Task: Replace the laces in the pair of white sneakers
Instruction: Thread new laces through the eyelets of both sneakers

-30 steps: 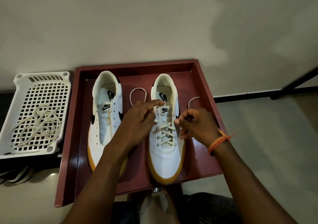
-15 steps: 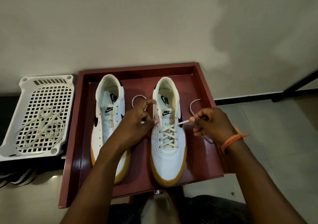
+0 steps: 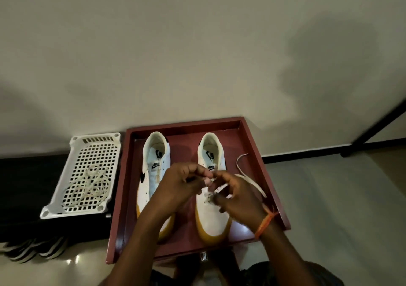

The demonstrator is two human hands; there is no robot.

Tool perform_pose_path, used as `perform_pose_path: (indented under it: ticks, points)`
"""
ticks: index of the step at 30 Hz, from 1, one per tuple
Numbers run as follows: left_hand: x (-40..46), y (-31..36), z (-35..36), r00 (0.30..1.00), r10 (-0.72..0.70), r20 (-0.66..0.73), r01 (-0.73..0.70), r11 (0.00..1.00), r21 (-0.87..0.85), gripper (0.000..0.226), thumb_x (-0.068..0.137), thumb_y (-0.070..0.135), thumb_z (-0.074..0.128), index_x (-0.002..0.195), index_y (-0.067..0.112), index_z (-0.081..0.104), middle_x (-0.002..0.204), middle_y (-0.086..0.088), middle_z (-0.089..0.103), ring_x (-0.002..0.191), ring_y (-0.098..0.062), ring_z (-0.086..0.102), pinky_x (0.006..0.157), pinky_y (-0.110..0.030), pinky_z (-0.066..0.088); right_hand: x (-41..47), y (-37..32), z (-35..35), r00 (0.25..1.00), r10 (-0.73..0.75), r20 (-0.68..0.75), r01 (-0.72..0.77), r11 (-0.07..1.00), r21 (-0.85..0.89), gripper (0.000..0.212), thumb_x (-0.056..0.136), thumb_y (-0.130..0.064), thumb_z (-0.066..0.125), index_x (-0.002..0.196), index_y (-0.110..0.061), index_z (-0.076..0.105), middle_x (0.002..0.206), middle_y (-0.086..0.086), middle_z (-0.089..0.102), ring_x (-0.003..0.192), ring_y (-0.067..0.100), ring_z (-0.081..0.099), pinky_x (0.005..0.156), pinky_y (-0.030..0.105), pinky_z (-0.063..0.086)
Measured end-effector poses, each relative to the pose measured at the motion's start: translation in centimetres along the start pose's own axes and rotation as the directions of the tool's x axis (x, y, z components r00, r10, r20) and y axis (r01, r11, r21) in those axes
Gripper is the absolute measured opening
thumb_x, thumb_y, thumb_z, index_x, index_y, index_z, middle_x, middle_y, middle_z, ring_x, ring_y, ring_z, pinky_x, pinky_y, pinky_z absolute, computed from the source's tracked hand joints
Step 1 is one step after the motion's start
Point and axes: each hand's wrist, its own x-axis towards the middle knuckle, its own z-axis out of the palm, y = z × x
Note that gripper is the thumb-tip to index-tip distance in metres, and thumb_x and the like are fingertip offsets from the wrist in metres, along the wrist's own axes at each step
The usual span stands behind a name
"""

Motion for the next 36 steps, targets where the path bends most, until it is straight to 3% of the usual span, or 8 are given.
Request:
perform_pose_path:
  ticks: [3,7,14,16,19,25,31,36]
  points:
    - [-2.0,2.5,0.1,0.998,-0.032,-0.062,0.031,0.999,-0.022,0.016,0.085,-0.004,0.069,0.092,0.008,0.078,0.073,-0.002,0.075,0.064,-0.009,0.071,0.062,-0.018,0.052,-2.4,-1.7,2.2,0.999,-0.044,0.024,0.042,0.995,0.090,0.067,0.079,0.012,0.061,0.131,-0.029,0.054,0.102,-0.007,0.068,0.088,0.008,0.066,0.069,0.023,0.053]
    - [-3.9,5.5,-0.8,0.996,-0.051,-0.071,0.050,0.998,-0.029,0.011,0.085,0.001,0.070,0.091,0.007,0.078,0.080,-0.009,0.077,0.077,-0.025,0.075,0.078,-0.046,0.060,-4.1,-4.9,2.8,0.996,-0.079,-0.052,0.090,0.961,0.261,0.073,0.075,0.011,0.063,0.139,-0.021,0.047,0.124,0.003,0.064,0.107,0.016,0.067,0.078,0.027,0.056]
    - [-6.6,11.8,-2.6,0.988,-0.130,-0.079,0.106,0.961,-0.254,0.019,0.094,-0.003,0.056,0.096,0.004,0.074,0.083,-0.011,0.076,0.075,-0.025,0.075,0.063,-0.036,0.061,-7.7,-10.5,1.9,0.995,-0.094,-0.027,0.091,0.777,0.623,0.056,0.086,0.019,0.052,0.128,-0.017,0.056,0.090,0.016,0.071,0.082,0.026,0.071,0.069,0.030,0.057]
    - [-6.6,12.2,-3.3,0.995,-0.088,-0.035,0.082,0.985,-0.155,0.035,0.089,-0.008,0.050,0.100,0.011,0.076,0.091,-0.009,0.077,0.085,-0.025,0.074,0.073,-0.039,0.061,-8.2,-11.2,1.7,0.996,-0.084,-0.024,0.080,0.773,0.629,0.058,0.088,0.014,0.056,0.134,-0.021,0.051,0.081,0.013,0.067,0.075,0.020,0.068,0.067,0.031,0.054]
    - [-6.9,12.4,-3.5,0.996,0.075,0.057,-0.077,0.997,0.030,0.046,0.085,-0.013,0.051,0.113,0.015,0.075,0.101,-0.004,0.077,0.084,-0.009,0.071,0.072,-0.018,0.053,-8.1,-12.0,1.4,0.998,-0.037,-0.044,0.057,0.765,0.642,0.057,0.090,0.005,0.058,0.140,-0.021,0.047,0.085,0.010,0.067,0.078,0.015,0.066,0.069,0.031,0.051]
    - [-5.5,10.2,-4.0,0.930,0.365,-0.046,-0.290,0.803,0.520,0.014,0.089,0.013,0.067,0.084,0.015,0.080,0.073,-0.001,0.073,0.069,-0.012,0.066,0.067,-0.026,0.048,-8.2,-14.2,-0.3,0.993,-0.101,-0.065,0.118,0.753,0.647,0.031,0.095,0.003,0.052,0.123,-0.007,0.058,0.082,0.009,0.068,0.075,0.020,0.063,0.074,0.035,0.053]
    - [-3.5,3.6,-4.7,0.990,0.104,-0.095,0.005,0.653,0.757,0.017,0.093,0.020,0.061,0.089,0.012,0.075,0.084,-0.007,0.070,0.075,-0.020,0.065,0.065,-0.033,0.052,-7.0,-14.8,-2.7,0.986,-0.154,-0.068,0.163,0.774,0.611,0.019,0.094,-0.008,0.054,0.104,0.002,0.068,0.076,0.012,0.067,0.073,0.022,0.065,0.071,0.033,0.051]
    - [-2.6,-0.3,-5.5,0.999,0.007,-0.041,0.028,0.609,0.793,0.011,0.090,0.022,0.067,0.090,0.018,0.078,0.089,-0.002,0.069,0.086,-0.018,0.063,0.070,-0.035,0.053,-4.5,-12.6,-5.1,0.997,-0.022,-0.076,0.072,0.650,0.756,0.026,0.083,-0.014,0.060,0.103,0.001,0.067,0.081,0.012,0.071,0.075,0.024,0.069,0.066,0.031,0.056]
